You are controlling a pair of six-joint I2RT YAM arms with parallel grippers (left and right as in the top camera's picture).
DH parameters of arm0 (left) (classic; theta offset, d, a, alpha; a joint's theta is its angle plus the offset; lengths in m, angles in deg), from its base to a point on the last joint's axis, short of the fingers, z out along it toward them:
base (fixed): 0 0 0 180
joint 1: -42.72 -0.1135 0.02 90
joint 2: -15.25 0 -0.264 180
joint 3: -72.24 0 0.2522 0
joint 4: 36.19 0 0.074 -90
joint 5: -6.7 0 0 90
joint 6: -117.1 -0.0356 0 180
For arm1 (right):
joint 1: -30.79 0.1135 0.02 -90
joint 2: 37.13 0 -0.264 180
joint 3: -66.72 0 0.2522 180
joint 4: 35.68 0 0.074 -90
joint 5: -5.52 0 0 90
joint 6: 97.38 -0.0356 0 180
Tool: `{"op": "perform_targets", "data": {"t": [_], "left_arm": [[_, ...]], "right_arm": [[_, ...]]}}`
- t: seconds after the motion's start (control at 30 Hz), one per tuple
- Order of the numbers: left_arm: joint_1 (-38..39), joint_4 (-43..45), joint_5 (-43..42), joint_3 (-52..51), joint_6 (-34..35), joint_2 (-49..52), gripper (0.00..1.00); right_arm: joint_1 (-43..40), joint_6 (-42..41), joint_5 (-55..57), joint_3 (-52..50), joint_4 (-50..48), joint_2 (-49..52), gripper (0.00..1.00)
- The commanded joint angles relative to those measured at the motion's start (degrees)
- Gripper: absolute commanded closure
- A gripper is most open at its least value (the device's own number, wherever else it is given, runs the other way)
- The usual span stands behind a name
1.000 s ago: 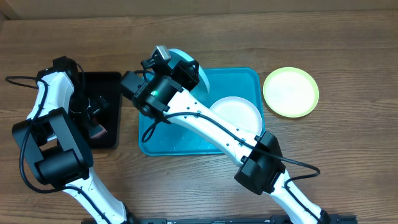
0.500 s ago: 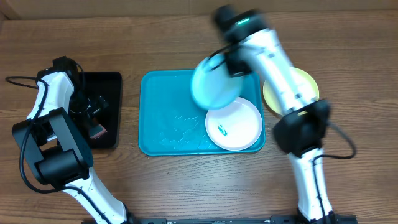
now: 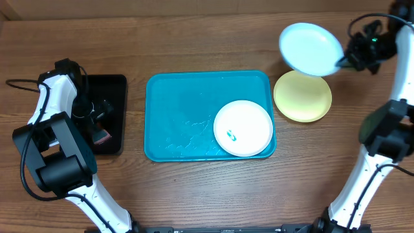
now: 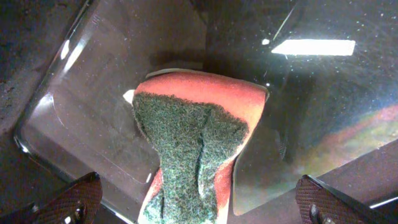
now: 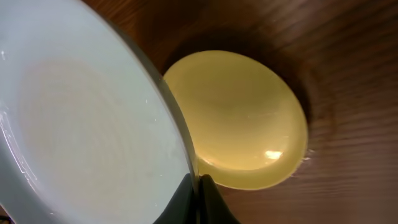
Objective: Clean dirty plates on tray and stack at the side
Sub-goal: 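Lift the light blue plate with the right gripper onto the yellow plate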
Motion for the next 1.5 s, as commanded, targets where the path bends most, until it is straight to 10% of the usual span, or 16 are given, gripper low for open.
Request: {"op": "perform_targets", "data": {"t": [0.0, 0.13, 1.17, 1.47], "left_arm": [[0.1, 0.0, -0.3, 1.4, 0.0, 0.0, 0.0], [0.1, 0.0, -0.3, 1.4, 0.0, 0.0, 0.0], [0.1, 0.0, -0.3, 1.4, 0.0, 0.0, 0.0], [0.1, 0.0, -0.3, 1.4, 0.0, 0.0, 0.0]], "right_arm": [[-1.0, 2.9, 3.5, -2.9, 0.1, -9.6, 0.96], [-1.5, -2.3, 17.1, -6.8, 0.1, -15.3, 0.96], [1.3, -2.3, 14.3, -42.5, -23.0, -16.3, 0.91], [7.9, 0.0, 8.2, -40.7, -19.2, -18.1, 0.69]]}}
